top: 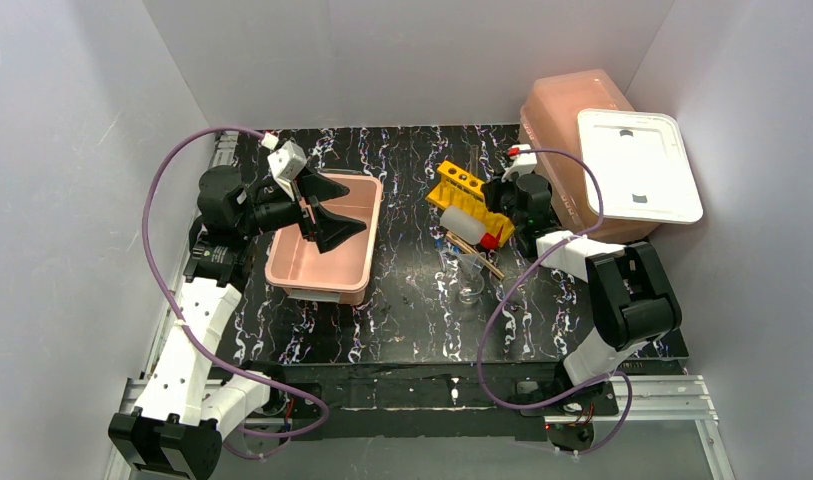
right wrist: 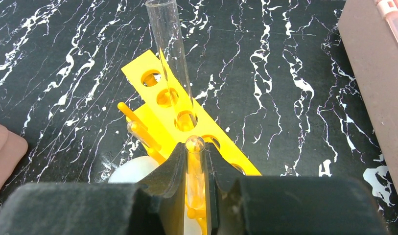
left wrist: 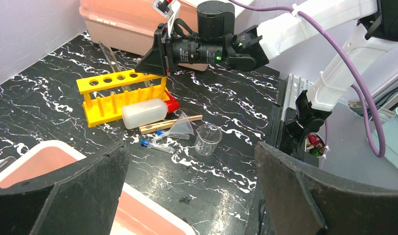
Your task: Organize the chemistry lab equipment
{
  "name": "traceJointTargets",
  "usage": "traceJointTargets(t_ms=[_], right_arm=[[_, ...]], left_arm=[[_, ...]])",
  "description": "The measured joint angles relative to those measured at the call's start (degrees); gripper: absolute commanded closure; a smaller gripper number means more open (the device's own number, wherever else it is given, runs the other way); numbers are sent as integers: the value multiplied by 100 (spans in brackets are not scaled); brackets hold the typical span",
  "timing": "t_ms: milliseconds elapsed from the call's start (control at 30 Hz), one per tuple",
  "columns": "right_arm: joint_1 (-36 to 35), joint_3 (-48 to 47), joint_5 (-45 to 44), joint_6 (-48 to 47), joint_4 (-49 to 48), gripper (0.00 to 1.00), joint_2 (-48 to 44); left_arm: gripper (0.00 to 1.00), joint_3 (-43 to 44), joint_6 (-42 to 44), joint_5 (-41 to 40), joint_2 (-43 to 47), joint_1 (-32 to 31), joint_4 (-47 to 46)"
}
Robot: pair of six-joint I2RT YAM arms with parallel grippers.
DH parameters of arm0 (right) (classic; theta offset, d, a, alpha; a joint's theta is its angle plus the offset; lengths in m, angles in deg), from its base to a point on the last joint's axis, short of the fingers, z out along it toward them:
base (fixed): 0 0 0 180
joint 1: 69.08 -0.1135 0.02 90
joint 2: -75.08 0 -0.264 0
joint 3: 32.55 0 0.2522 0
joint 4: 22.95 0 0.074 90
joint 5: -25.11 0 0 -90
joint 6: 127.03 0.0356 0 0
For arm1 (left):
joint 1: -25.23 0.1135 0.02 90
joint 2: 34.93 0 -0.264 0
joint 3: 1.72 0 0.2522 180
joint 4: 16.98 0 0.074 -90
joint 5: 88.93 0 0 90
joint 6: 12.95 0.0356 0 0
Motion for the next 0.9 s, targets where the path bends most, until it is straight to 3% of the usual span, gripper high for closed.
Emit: traceJointTargets(t_ms=[900], right_arm=[[0, 74, 39, -160, -11, 99, 28]], left_arm=[[2, 0, 94, -87, 0, 0, 7]])
